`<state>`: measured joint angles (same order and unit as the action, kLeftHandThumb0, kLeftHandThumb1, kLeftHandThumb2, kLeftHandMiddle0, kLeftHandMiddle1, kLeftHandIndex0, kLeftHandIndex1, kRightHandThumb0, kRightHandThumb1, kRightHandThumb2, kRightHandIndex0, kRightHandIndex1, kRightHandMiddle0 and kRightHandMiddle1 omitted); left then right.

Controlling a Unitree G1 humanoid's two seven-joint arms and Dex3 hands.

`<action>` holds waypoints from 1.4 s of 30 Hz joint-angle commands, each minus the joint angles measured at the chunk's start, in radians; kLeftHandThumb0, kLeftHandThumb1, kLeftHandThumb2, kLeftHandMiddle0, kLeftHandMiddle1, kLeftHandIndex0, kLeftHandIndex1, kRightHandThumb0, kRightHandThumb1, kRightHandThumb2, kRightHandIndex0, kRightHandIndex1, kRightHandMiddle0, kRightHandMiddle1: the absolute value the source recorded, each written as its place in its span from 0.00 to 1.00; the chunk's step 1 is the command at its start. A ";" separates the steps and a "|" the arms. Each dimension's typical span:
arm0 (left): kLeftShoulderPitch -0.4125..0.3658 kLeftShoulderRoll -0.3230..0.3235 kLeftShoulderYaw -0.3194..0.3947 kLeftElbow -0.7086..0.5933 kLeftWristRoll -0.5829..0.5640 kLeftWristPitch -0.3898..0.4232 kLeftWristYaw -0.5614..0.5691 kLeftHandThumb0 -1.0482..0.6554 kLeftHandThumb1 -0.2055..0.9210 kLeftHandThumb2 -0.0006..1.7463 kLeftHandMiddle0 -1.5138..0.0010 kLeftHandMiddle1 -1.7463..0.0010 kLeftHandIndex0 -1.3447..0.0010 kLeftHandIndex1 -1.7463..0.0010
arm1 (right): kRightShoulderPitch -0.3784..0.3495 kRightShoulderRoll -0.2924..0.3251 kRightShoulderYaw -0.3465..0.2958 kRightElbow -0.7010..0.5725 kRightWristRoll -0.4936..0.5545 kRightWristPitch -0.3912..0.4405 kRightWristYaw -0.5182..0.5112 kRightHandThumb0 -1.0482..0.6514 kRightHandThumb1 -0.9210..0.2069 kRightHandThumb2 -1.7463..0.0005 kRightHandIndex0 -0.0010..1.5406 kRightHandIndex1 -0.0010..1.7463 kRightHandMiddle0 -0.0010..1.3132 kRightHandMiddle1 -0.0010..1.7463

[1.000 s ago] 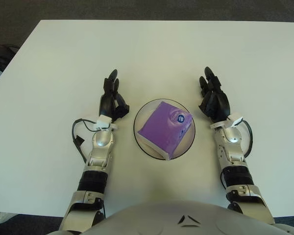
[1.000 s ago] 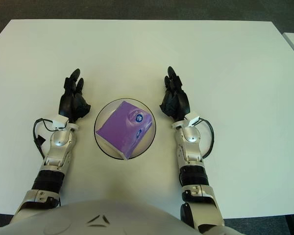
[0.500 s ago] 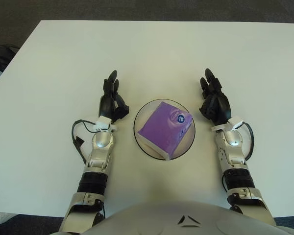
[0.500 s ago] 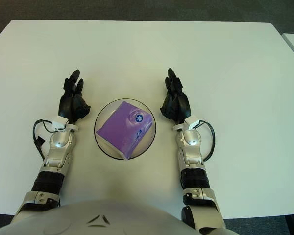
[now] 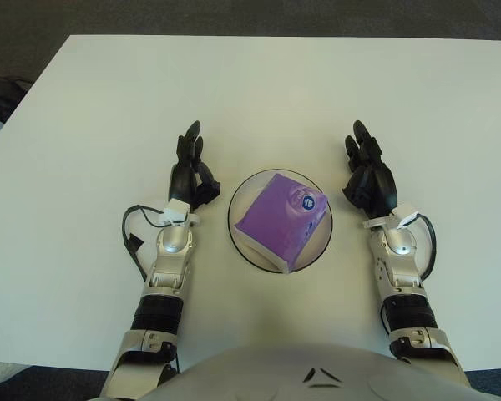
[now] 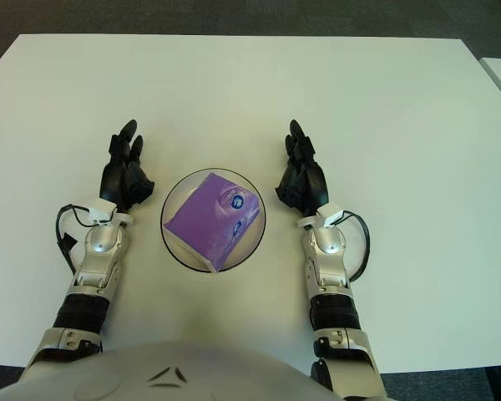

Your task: Put the tissue paper into the plate.

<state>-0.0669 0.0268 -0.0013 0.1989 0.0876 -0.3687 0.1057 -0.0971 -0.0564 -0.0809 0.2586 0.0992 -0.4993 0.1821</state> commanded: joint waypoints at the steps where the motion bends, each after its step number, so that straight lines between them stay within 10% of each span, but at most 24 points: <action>1: 0.080 -0.005 -0.004 0.056 0.000 0.041 -0.009 0.12 1.00 0.64 0.81 1.00 1.00 0.70 | 0.067 0.006 0.002 0.046 -0.002 0.026 -0.005 0.07 0.00 0.42 0.00 0.00 0.00 0.02; 42: 0.073 -0.005 0.003 0.064 -0.005 0.022 -0.014 0.12 1.00 0.65 0.79 1.00 1.00 0.70 | 0.078 0.009 0.009 0.046 -0.018 0.031 -0.036 0.10 0.00 0.41 0.01 0.00 0.00 0.04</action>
<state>-0.0663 0.0228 0.0016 0.2011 0.0824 -0.3766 0.0993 -0.0916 -0.0550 -0.0774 0.2569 0.0935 -0.4973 0.1541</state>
